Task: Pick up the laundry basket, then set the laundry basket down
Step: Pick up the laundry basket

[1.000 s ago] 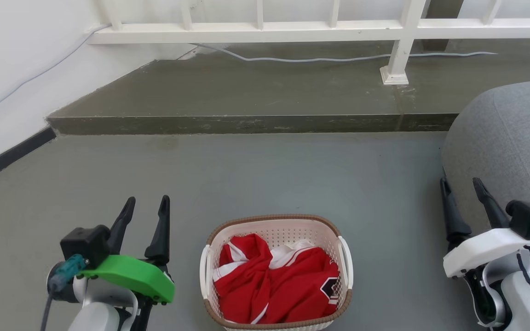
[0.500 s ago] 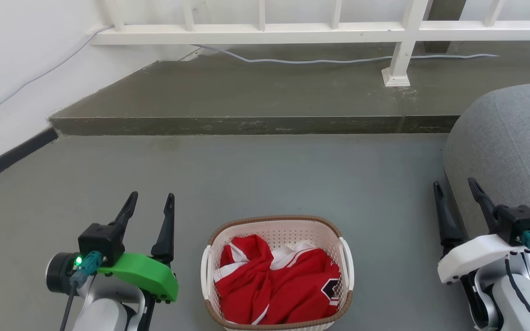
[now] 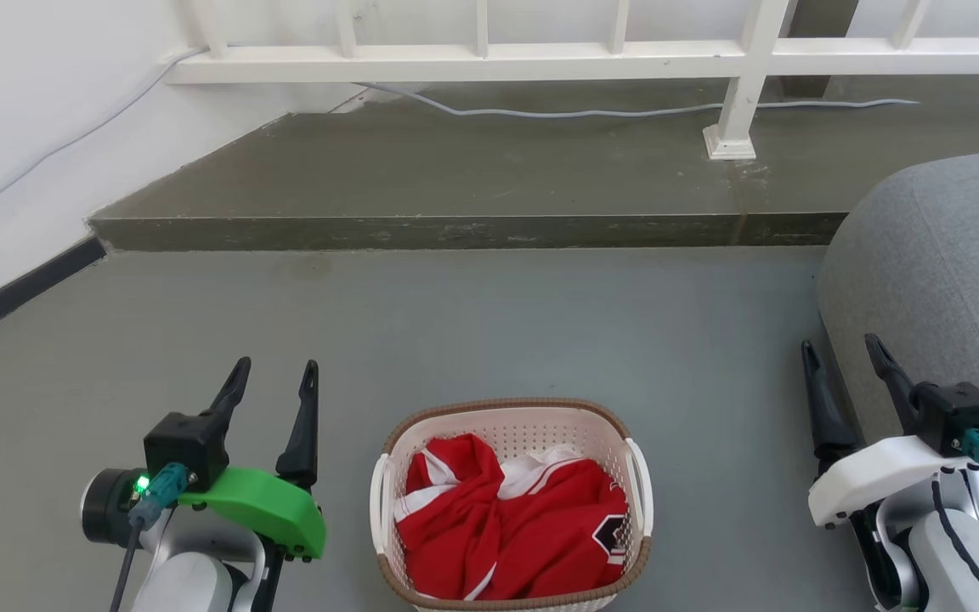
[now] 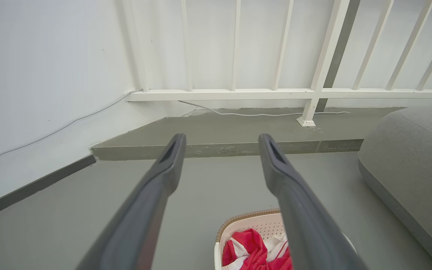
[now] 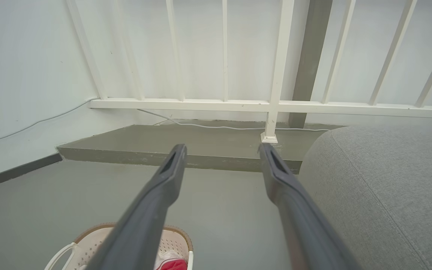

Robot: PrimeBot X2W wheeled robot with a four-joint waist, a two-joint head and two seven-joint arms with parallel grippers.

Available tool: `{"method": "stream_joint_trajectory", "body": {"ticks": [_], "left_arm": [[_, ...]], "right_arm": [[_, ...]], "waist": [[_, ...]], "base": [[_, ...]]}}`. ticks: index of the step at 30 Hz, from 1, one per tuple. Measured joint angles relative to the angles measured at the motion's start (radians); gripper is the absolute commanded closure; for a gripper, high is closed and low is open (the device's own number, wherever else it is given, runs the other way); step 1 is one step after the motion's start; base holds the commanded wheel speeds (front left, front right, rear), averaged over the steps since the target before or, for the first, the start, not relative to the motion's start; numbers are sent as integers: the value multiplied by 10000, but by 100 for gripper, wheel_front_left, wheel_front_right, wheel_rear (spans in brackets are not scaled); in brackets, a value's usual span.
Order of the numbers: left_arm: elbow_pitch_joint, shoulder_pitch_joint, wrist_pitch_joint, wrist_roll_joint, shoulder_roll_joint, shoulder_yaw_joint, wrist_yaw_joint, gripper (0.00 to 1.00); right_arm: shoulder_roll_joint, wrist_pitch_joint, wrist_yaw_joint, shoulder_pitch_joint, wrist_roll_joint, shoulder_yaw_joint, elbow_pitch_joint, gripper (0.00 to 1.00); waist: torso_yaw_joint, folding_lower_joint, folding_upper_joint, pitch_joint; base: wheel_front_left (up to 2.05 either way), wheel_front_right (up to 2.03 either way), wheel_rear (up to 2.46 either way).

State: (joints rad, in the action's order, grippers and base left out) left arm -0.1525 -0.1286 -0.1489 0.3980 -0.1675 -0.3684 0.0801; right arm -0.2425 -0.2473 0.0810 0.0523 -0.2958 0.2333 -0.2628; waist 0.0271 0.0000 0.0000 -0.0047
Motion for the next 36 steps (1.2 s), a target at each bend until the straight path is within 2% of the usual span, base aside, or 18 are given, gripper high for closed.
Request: {"method": "stream_joint_trajectory", "body": {"ticks": [19, 36], "left_arm": [[105, -178, 134, -69, -21, -58, 36, 0], [376, -823, 251, -71, 73, -77, 84, 0]], "right_arm": [[8, 0, -94, 105, -27, -65, -12, 0], [69, 6, -194, 843, -40, -4, 86, 0]], "waist": [[16, 0, 0, 397], [27, 0, 0, 2167]], "base": [[0, 0, 0], [0, 0, 0]]}}
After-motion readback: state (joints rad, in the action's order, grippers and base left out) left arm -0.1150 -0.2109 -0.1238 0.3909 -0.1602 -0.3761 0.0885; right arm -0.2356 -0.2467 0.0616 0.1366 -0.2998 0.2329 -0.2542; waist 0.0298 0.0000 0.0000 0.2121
